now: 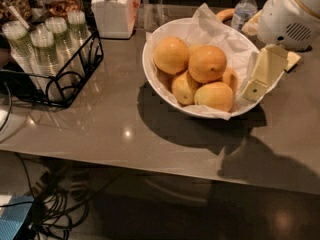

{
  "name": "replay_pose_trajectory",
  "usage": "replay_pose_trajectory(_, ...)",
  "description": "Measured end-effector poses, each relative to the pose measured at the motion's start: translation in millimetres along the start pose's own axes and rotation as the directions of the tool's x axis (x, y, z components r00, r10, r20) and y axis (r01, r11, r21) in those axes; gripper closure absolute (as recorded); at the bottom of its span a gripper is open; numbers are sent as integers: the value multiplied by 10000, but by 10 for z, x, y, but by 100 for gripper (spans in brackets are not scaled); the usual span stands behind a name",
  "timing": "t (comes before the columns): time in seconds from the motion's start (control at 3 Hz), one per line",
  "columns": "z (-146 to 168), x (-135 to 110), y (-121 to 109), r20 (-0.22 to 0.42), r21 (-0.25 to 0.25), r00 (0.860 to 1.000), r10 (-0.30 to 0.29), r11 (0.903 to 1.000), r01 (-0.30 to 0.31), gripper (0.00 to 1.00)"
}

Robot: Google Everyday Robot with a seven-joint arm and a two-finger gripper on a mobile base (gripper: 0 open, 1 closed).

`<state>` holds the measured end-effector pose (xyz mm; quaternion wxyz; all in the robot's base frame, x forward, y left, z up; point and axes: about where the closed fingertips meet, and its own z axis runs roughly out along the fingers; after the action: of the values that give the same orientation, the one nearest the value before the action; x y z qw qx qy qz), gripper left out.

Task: Pick orange from white bowl

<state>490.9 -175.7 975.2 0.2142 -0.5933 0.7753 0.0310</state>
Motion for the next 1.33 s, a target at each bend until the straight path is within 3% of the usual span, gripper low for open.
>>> replay_pose_trajectory(0.33, 40, -140, -142, 753, -249, 9964, 387, 9990, -370, 0)
replay_pose_trajectory(0.67, 34, -149, -151, 812, -238, 9959, 406, 9990, -388, 0)
replay_pose_trajectory(1.33, 502, -441, -179, 1581, -1400, 9865, 431, 9899, -208, 0)
